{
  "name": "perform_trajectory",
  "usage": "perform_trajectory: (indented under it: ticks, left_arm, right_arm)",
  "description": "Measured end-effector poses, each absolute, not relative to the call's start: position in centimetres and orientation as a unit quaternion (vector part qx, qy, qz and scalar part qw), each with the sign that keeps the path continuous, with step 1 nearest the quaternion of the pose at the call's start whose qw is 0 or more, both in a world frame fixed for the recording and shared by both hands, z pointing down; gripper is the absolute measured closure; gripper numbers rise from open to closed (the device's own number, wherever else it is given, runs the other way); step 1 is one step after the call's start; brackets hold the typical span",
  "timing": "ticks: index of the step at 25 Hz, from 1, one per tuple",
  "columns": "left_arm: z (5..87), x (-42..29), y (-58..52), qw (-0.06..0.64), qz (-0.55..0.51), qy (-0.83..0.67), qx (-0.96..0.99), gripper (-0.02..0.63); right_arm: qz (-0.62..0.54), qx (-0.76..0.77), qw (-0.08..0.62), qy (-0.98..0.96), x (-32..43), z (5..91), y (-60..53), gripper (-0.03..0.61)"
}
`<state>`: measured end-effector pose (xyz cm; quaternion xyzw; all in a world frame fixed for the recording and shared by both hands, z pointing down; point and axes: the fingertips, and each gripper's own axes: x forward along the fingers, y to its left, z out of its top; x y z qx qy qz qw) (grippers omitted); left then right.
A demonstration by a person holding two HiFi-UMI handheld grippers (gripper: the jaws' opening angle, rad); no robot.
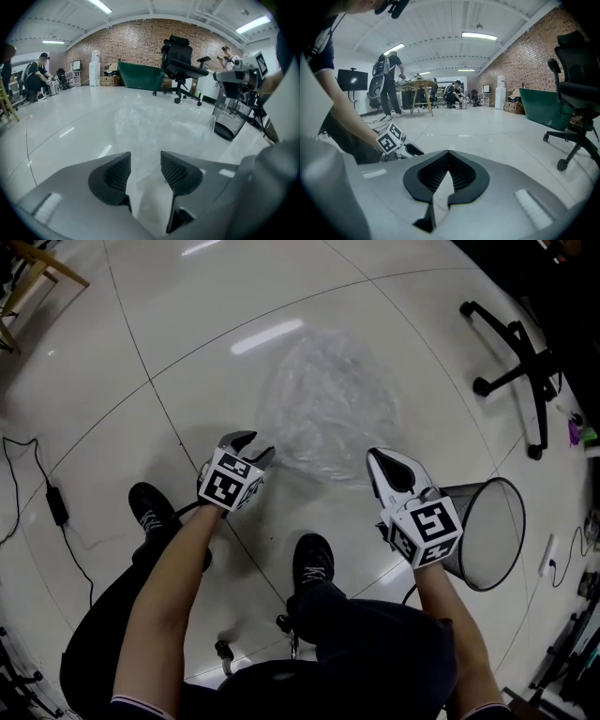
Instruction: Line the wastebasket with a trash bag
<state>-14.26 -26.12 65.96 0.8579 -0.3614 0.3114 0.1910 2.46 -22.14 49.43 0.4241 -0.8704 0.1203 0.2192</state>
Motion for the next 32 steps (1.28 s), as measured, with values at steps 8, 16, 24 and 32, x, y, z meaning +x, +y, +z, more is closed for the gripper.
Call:
perform_trajectory:
  ticks: [8,16,24,32]
  left_arm:
    - [66.2,-13.9,-26.0,0.194,0.317,-0.353,0.858,0.601]
    - [64.1,-14.8,-27.4,0.168,0.316,-0.365,0.860,0.601]
    - [62.2,-15.1,-29.0,0.135,0.334,-0.351,0.864,0.601]
    - [61.7,-14.8,-30.9,0.116,0.353,-0.331,0.867,0.601]
  right_arm:
    - [0.128,0.442,0.229,-0.858,4.3,50.7,-21.8,0.577]
    - [0.153,0.467,0.236,-0.838,6.0,52.2,-20.7,0.577]
    - [0.191,0.518,0.231,-0.801,8.6,53.7,-20.3,0.555]
    - [0.236,0.569,0.238,-0.751,11.5,56.3,-19.4,0.491]
